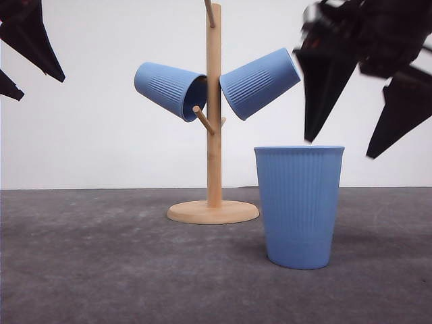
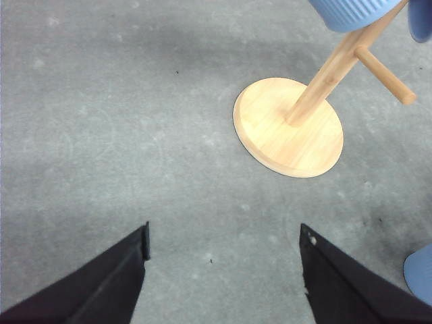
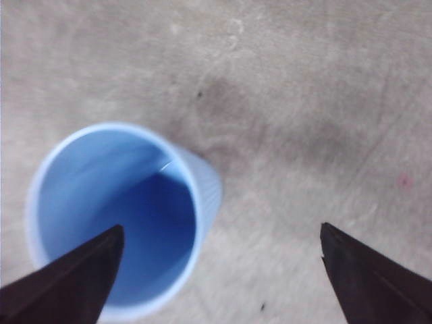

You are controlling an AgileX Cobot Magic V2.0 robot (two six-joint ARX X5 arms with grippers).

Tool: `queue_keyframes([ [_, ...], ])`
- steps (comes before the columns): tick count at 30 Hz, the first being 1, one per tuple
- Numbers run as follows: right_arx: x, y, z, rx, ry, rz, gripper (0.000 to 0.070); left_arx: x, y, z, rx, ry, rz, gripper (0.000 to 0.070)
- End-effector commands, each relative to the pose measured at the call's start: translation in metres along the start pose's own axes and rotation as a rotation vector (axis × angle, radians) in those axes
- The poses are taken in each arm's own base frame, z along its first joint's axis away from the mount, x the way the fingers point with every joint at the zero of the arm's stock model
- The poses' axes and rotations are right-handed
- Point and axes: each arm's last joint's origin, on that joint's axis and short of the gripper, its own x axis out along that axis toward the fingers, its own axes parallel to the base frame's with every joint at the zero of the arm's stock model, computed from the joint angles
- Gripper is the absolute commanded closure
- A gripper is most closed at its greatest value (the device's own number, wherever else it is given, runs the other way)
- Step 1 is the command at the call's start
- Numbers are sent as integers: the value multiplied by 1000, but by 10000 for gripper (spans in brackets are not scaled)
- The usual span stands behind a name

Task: Place three cups

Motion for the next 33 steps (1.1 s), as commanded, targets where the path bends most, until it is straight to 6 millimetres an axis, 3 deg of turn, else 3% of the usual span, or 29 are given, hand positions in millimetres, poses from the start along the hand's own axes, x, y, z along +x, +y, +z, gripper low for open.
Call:
queue_keyframes([
  [1, 10, 2, 4, 9, 18, -16, 188, 0, -1, 4, 4, -10, -1, 281],
  [6, 30, -1, 5, 17, 83, -28, 329, 0, -1, 4, 4, -10, -1, 281],
  [12, 34, 0, 8, 14, 77, -16, 630, 0, -1, 4, 3, -10, -2, 275],
  [14, 34, 0, 7, 6, 82, 5, 698, 0, -1, 4, 3, -10, -2, 267],
  [21, 13, 2, 9, 9, 41, 96, 698, -1, -3, 2, -20, 9, -69, 237],
  [25, -17, -1, 6, 29, -33, 228, 698, -5, -5, -1, -117, 74, -260, 159],
  [33, -70, -14, 1, 12, -219, 528, 697, -15, 1, -3, -274, 166, -635, 153],
])
